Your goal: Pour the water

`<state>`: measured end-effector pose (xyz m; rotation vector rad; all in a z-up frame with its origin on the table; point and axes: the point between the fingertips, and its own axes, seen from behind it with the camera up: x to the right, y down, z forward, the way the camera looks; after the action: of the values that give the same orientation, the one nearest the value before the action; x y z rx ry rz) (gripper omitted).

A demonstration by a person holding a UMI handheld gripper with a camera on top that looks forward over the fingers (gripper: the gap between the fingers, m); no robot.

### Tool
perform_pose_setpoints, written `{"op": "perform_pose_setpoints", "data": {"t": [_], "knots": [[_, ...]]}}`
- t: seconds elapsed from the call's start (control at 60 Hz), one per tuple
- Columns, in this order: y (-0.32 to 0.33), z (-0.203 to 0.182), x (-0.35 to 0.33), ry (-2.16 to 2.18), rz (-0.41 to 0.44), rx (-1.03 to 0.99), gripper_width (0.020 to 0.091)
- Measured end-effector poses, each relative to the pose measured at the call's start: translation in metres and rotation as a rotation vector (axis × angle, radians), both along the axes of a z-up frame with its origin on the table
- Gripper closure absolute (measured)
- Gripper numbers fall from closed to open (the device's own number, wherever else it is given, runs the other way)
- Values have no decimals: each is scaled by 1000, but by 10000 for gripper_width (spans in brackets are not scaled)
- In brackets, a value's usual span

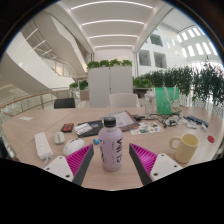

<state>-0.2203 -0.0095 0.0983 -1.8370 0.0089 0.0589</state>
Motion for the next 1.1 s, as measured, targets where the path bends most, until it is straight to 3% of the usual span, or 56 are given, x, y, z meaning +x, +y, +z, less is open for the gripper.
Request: {"op": "perform_pose_setpoints", "data": {"t": [0.133,0.183,0.217,0.433,0.583,0.667,0.767,0.883,0.983,1.1], "knots": [[55,-17,-4,-31,19,18,305],[71,-24,-5,-33,24,15,404],[77,-28,-8,-26,38,13,534],[91,-25,-8,-35,60,84,572],[94,-26,-9,12,72,19,698],[90,-10,-15,111,98,-13,697],[88,55,11,357,109,35,696],[88,114,72,773,33,42,696],[90,110,139,1126,-70,13,697],[81,73,180,1548,-167,-70,699]]}}
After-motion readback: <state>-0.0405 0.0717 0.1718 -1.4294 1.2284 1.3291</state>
